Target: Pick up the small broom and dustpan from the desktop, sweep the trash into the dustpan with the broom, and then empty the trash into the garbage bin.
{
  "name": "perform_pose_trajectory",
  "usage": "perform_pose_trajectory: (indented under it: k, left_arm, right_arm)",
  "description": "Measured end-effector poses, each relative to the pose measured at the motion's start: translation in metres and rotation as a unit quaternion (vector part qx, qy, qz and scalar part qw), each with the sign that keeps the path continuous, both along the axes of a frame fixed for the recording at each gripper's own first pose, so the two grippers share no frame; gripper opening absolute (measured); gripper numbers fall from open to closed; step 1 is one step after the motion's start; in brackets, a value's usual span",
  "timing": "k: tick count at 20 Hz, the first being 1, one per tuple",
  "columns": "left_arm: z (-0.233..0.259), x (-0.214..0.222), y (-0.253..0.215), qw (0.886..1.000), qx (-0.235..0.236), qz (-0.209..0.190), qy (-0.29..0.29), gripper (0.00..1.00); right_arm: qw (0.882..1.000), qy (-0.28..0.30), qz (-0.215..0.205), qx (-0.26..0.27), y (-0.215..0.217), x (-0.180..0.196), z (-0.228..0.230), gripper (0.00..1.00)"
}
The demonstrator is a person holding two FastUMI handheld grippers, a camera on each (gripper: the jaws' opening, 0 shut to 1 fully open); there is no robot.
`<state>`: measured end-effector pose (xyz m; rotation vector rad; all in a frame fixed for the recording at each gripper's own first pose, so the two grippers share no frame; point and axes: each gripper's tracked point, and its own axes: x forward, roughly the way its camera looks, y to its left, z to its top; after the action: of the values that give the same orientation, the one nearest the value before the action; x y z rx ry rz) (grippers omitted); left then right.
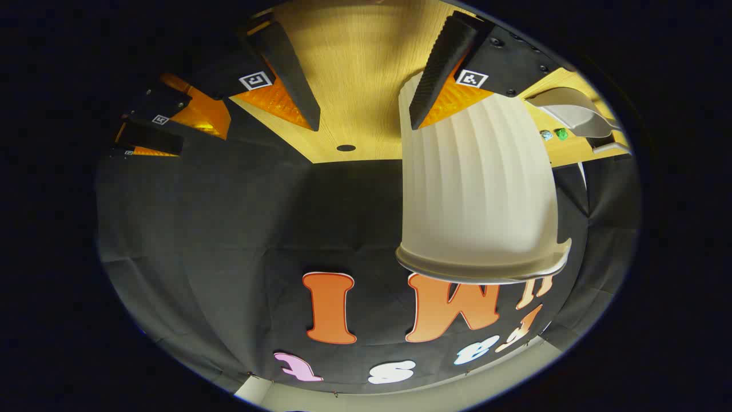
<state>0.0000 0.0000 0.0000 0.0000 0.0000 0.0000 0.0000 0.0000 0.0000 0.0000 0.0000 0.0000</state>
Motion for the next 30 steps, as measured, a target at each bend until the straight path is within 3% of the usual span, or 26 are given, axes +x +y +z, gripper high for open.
perform_pose_trajectory:
  k: [5, 11, 14, 17, 20, 26, 30]
  left_arm:
    - [0.009, -0.009, -0.002, 1.0, 0.01, 0.0, -0.017, 1.0]
    - [0.03, 0.015, -0.008, 0.998, 0.012, -0.011, -0.057, 1.0]
    - [0.056, 0.021, -0.019, 0.995, 0.028, -0.027, -0.09, 1.0]
    - [0.079, 0.015, -0.022, 0.994, 0.007, -0.045, -0.095, 1.0]
    - [0.106, -0.016, -0.001, 0.995, -0.027, -0.047, -0.089, 1.0]
    - [0.179, -0.064, 0.086, 0.995, -0.054, -0.009, -0.081, 1.0]
    - [0.212, -0.09, 0.146, 0.996, -0.061, 0.014, -0.067, 0.99]
  right_arm:
    - [1.0, -0.01, 0.002, 0.003, 0.001, 0.002, 0.0, 0.98]
    - [0.999, -0.034, -0.004, 0.001, -0.001, 0.002, 0.0, 0.98]
    - [0.997, -0.078, -0.017, 0.005, -0.006, 0.013, 0.021, 0.97]
    - [0.998, -0.062, -0.022, 0.0, -0.01, 0.018, 0.04, 0.97]
    - [0.996, -0.089, -0.025, -0.013, -0.001, -0.019, 0.091, 0.98]
    - [0.997, -0.057, -0.016, -0.044, 0.037, -0.083, 0.142, 0.97]
    - [0.997, -0.049, 0.021, -0.057, 0.081, -0.114, 0.175, 0.98]
